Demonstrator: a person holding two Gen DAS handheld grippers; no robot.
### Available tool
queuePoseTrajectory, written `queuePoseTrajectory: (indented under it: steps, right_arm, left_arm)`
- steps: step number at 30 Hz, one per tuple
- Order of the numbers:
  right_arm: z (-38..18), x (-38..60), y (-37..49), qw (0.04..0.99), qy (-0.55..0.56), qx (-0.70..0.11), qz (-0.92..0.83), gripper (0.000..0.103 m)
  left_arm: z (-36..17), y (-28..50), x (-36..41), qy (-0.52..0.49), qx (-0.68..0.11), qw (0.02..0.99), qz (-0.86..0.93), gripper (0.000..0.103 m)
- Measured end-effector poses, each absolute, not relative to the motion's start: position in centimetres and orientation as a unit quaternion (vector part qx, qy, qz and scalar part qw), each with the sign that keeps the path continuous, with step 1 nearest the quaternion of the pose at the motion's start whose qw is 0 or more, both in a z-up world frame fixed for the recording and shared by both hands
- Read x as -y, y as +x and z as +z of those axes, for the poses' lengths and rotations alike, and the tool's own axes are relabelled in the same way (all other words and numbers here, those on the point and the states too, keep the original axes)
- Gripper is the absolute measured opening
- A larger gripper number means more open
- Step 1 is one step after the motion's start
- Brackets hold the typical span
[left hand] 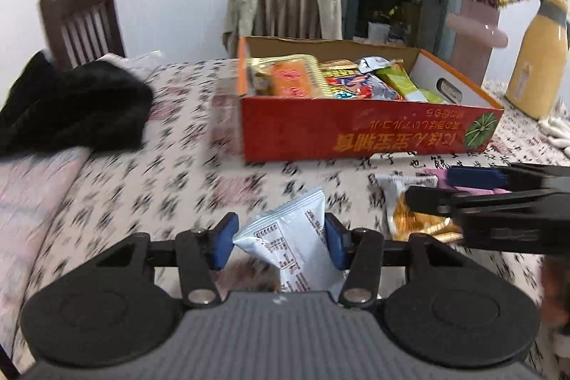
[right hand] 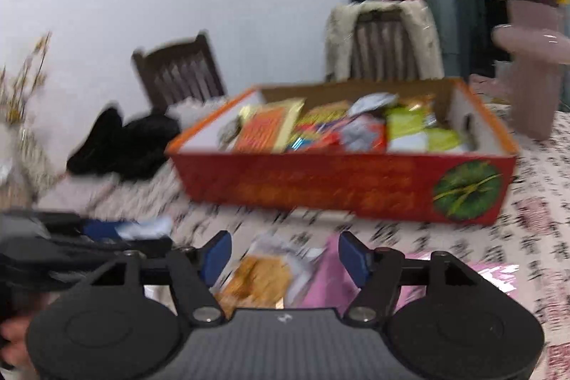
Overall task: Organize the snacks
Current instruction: 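Grasp a white packet with the left tool while the right tool grasps a yellow cracker packet, then carry both held packets over the red box with both tools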
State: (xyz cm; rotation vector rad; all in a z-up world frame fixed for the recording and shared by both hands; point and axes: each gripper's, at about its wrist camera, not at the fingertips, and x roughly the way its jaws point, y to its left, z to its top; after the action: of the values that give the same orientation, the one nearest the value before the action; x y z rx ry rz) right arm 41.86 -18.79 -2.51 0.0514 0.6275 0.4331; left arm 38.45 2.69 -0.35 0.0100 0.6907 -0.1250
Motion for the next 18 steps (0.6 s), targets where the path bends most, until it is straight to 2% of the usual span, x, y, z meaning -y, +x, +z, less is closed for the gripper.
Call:
queuePoseTrajectory:
  steps: [4,6,9,11,18]
  right_arm:
    - [-3.5,15.6,41.8,0.93,-0.054,-0.3,0.205,0.067]
    - [-3.7,14.8,42.4,0.923,-0.057,-0.316,0.21,0.063]
    - [-3.1,14.6,42.2,0.923,-0.05,-0.321,0.206,0.046]
    - [-2.5,14.7,41.3,0.922,-0.045,-0.321,0.212,0.039]
    - [0.7,17.8,34.5,0.932,-0.007,-0.29,0.216,0.039]
  left_arm:
    - [0.5,35.8,-4.8,-0.026,-0.333,0.941,-0.053,0.052]
    - [1.1,34.8,-5.5,-0.038,-0.325,0.944,-0.052,0.052]
    - [1.9,33.3,-5.8,-0.047,-0.313,0.947,-0.049,0.052]
    - [2.2,32.1,-5.7,-0.044,-0.304,0.95,-0.047,0.052]
    - [2.5,28.0,-4.9,-0.057,-0.301,0.95,-0.065,0.052]
